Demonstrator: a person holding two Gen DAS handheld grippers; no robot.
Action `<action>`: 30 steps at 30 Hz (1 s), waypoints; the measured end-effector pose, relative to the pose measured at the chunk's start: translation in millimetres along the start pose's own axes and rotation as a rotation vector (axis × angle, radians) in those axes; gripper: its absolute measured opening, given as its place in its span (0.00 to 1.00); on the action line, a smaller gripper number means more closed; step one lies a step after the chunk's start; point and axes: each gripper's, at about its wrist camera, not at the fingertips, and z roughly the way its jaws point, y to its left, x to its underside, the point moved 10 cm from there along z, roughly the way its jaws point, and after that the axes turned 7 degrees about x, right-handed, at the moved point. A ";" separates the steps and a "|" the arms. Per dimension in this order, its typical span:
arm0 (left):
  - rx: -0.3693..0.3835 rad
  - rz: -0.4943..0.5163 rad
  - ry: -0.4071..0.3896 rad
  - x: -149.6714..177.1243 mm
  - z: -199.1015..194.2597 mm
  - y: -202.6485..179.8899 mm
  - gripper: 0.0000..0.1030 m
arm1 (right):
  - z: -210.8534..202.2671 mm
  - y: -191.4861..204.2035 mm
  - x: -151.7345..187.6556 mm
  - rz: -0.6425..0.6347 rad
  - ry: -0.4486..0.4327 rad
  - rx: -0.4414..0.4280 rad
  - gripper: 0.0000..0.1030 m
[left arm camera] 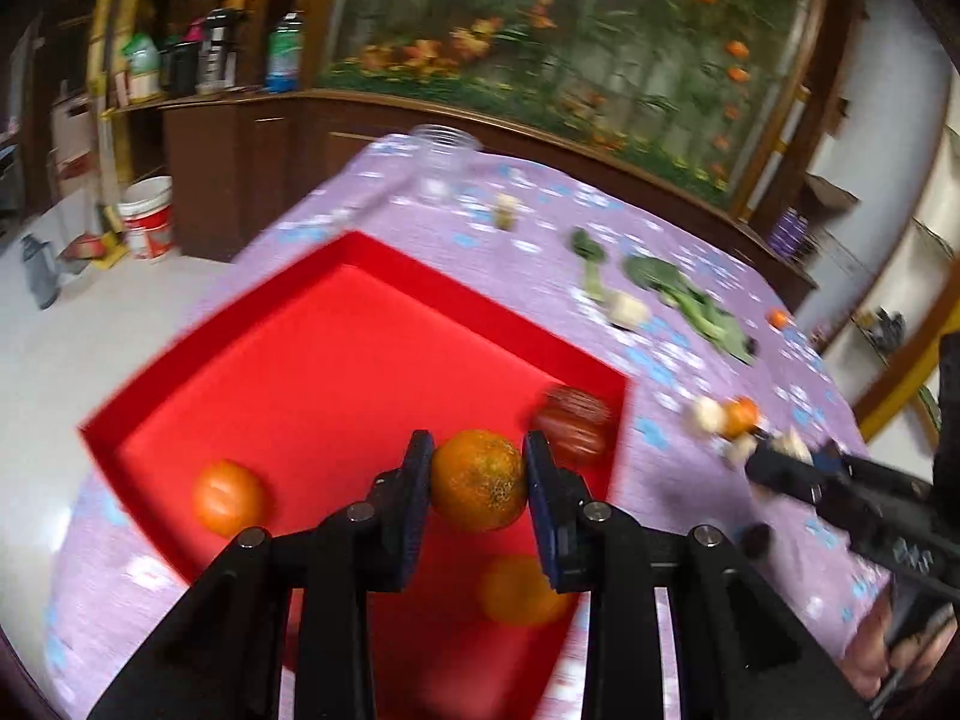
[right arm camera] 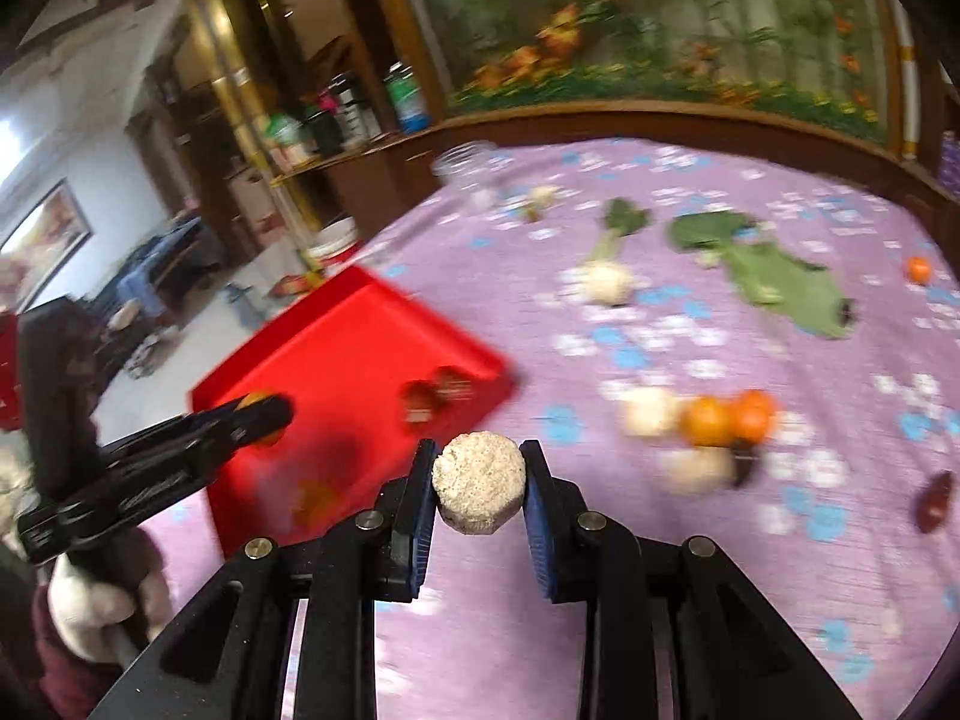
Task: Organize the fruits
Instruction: 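Carry the mandarin and bun into the red tray and open both grippers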
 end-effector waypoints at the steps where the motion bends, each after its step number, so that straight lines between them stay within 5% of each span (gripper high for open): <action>1: -0.011 -0.010 -0.001 -3.5 0.9 9.8 0.28 | 8.7 12.7 -0.3 -0.011 0.015 -0.016 0.28; 12: -0.050 -0.096 0.021 -12.1 10.9 70.8 0.31 | 86.4 83.1 -5.5 -0.074 0.100 -0.046 0.29; 16: -0.012 -0.129 -0.004 -12.6 2.0 74.3 0.44 | 86.9 77.3 -7.9 -0.032 0.098 -0.056 0.48; 25: 0.012 -0.167 -0.068 -7.6 -25.0 63.5 0.55 | 45.7 37.3 -7.2 0.068 0.018 0.000 0.52; 30: 0.003 -0.222 -0.116 0.4 -42.8 64.4 0.56 | 48.0 30.6 13.0 0.079 0.051 0.051 0.55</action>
